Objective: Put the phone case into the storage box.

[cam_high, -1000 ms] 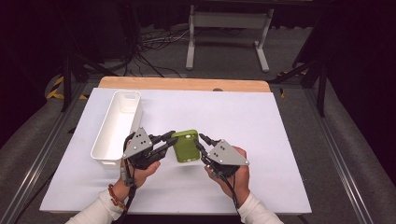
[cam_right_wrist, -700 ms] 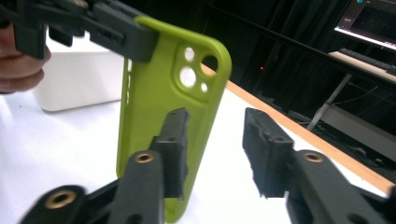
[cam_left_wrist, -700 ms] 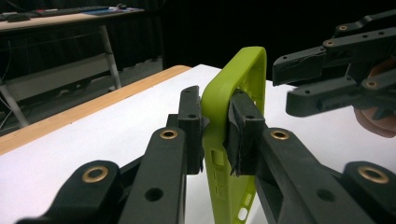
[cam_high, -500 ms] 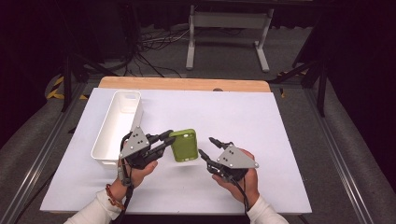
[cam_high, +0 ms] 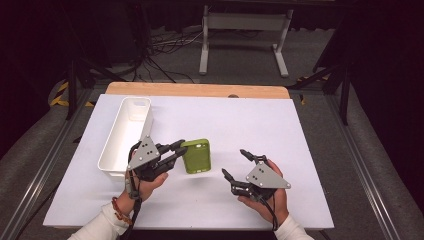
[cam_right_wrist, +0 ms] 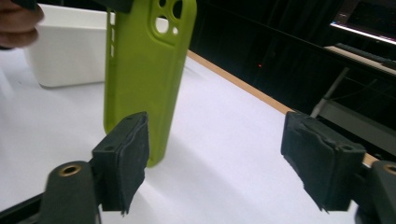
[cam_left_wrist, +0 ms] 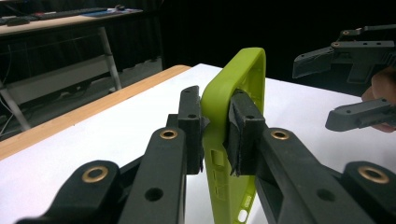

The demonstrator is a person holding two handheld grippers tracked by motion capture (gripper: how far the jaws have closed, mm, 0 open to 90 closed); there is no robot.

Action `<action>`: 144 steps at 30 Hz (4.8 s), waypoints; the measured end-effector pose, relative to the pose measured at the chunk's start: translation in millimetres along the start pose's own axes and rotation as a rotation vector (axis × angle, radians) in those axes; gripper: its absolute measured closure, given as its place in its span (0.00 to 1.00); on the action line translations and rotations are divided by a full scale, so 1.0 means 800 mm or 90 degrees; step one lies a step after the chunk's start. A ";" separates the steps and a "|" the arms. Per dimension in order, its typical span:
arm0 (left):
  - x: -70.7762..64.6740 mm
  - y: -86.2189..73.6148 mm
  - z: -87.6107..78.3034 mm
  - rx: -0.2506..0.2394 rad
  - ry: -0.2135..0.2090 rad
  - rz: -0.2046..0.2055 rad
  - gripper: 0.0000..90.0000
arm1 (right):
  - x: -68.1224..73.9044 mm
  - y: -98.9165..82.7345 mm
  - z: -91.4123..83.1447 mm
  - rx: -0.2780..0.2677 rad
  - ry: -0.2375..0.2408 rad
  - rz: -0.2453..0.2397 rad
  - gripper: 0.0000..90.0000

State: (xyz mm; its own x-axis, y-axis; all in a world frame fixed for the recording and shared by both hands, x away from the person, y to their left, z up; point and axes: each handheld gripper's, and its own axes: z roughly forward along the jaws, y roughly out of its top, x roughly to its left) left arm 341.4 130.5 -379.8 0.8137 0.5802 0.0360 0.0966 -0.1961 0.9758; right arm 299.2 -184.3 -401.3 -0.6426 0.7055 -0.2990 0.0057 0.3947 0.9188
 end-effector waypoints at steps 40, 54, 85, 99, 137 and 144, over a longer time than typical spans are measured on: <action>0.049 0.024 -0.053 -0.036 0.046 -0.002 0.87 | 0.005 -0.030 -0.007 0.019 -0.001 0.009 0.13; 0.067 0.025 -0.068 -0.044 0.067 -0.005 0.86 | 0.003 -0.029 -0.007 0.024 -0.001 0.010 0.13; 0.096 0.037 -0.106 -0.074 0.109 -0.002 0.86 | 0.002 -0.030 -0.004 0.031 -0.004 0.013 0.13; 0.114 0.032 -0.126 -0.070 0.141 0.000 0.86 | 0.002 -0.030 -0.004 0.033 -0.002 0.012 0.13; 0.146 0.020 -0.152 -0.070 0.206 -0.015 0.86 | 0.002 -0.030 -0.003 0.037 0.004 0.011 0.13; 0.158 0.016 -0.156 -0.069 0.221 -0.022 0.87 | 0.002 -0.030 -0.001 0.037 0.004 0.013 0.13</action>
State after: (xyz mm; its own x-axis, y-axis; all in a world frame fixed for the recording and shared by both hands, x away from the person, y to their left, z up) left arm 373.9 299.5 -336.2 0.5663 0.8223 0.0562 0.0439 -0.0982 0.9942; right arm 297.0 -193.3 -423.8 -0.6462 0.7102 -0.2795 0.0626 0.4143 0.9080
